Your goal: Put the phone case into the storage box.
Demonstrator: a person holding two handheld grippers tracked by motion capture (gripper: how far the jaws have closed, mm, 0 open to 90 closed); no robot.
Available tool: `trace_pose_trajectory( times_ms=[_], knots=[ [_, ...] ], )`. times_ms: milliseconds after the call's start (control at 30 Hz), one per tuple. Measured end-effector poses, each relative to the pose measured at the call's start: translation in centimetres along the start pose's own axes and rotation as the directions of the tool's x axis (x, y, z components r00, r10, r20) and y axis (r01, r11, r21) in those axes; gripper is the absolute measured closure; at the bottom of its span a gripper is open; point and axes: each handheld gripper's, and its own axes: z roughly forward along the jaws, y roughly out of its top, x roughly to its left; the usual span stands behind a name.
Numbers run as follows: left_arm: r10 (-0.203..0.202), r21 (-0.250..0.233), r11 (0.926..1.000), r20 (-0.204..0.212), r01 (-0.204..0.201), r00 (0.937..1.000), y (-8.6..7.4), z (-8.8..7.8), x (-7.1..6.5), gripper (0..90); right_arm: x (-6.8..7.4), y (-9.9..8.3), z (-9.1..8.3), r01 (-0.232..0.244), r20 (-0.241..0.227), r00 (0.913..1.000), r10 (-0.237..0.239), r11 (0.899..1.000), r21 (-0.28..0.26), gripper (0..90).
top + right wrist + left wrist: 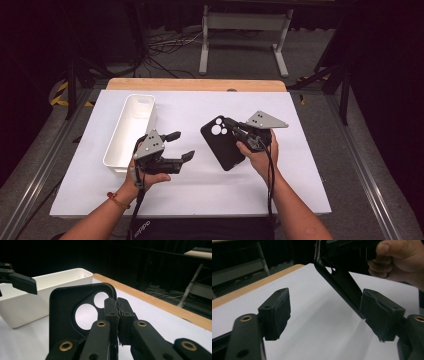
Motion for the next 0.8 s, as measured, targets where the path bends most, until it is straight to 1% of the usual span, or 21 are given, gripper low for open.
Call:
trace_pose_trajectory(
  times_ms=[33, 67, 100, 133, 233, 267, 300, 333, 400, 467, 500, 533, 600, 633, 767, 800],
  knots=[
    [-0.004, 0.000, 1.0000, -0.006, 0.004, 1.0000, 0.1, 0.3, 0.0, 27.7, 0.2, -0.1, 0.0, 0.002, 0.010, 1.0000, -0.002, 1.000, -0.008, 88.2],
    [-0.030, 0.000, 0.9995, 0.011, 0.030, 0.9995, 0.2, 0.6, 0.0, 30.2, 0.5, -0.2, -0.1, 0.011, 0.016, 0.9998, -0.011, 1.000, -0.016, 88.2],
    [-0.038, 0.000, 0.9993, 0.011, 0.038, 0.9992, 0.3, 0.9, -0.1, 31.1, 0.8, -0.2, -0.1, 0.024, 0.034, 0.9992, -0.023, 0.999, -0.024, 88.2],
    [-0.043, 0.004, 0.9990, 0.007, 0.043, 0.9990, 0.3, 1.2, -0.1, 33.3, 1.1, -0.3, -0.1, 0.028, 0.041, 0.9988, -0.026, 0.999, -0.033, 88.2],
    [-0.050, 0.004, 0.9988, -0.003, 0.050, 0.9988, 0.4, 1.5, -0.2, 39.6, 1.7, -0.6, 0.0, 0.043, 0.052, 0.9979, -0.040, 0.998, -0.049, 88.2],
    [-0.061, -0.001, 0.9981, -0.010, 0.061, 0.9981, 0.5, 1.8, -0.2, 39.6, 1.7, -0.6, 0.0, 0.043, 0.052, 0.9979, -0.040, 0.998, -0.049, 88.2],
    [-0.080, 0.011, 0.9967, -0.006, 0.080, 0.9968, 0.6, 2.0, -0.1, 42.7, 1.9, -0.6, 0.0, 0.050, 0.054, 0.9975, -0.047, 0.998, -0.050, 88.1],
    [-0.091, 0.004, 0.9958, -0.011, 0.091, 0.9958, 0.6, 2.2, -0.1, 45.6, 2.1, -0.7, 0.0, 0.053, 0.059, 0.9970, -0.050, 0.997, -0.053, 88.2],
    [-0.094, 0.010, 0.9955, -0.008, 0.094, 0.9956, 0.6, 2.4, -0.1, 49.2, 2.5, -0.9, 0.0, 0.054, 0.069, 0.9964, -0.050, 0.997, -0.063, 88.2],
    [-0.100, 0.011, 0.9949, -0.010, 0.100, 0.9949, 0.5, 2.6, -0.2, 56.4, 2.8, -0.9, -0.1, 0.068, 0.086, 0.9943, -0.062, 0.995, -0.069, 88.1],
    [-0.110, 0.009, 0.9938, -0.014, 0.110, 0.9938, 0.4, 2.7, -0.2, 56.4, 2.8, -0.9, -0.1, 0.068, 0.086, 0.9943, -0.062, 0.995, -0.069, 88.1],
    [-0.113, 0.007, 0.9935, -0.009, 0.113, 0.9935, 0.4, 2.7, -0.1, 57.5, 3.0, -0.9, -0.2, 0.075, 0.092, 0.9935, -0.068, 0.994, -0.074, 88.2],
    [-0.122, -0.001, 0.9925, -0.007, 0.122, 0.9925, 0.3, 2.7, -0.1, 63.7, 3.5, -1.0, -0.3, 0.098, 0.117, 0.9893, -0.088, 0.991, -0.088, 88.1],
    [-0.122, -0.001, 0.9925, -0.007, 0.122, 0.9925, 0.3, 2.7, -0.1, 64.7, 3.7, -1.0, -0.4, 0.099, 0.125, 0.9883, -0.087, 0.991, -0.093, 88.2],
    [-0.131, -0.011, 0.9914, 0.004, 0.131, 0.9914, 0.3, 2.6, 0.0, 68.0, 4.1, -1.1, -0.5, 0.101, 0.126, 0.9880, -0.088, 0.990, -0.102, 88.1],
    [-0.130, -0.011, 0.9914, 0.004, 0.130, 0.9915, 0.3, 2.6, 0.0, 70.6, 4.3, -1.1, -0.5, 0.114, 0.132, 0.9863, -0.100, 0.988, -0.105, 88.1]
  ],
)
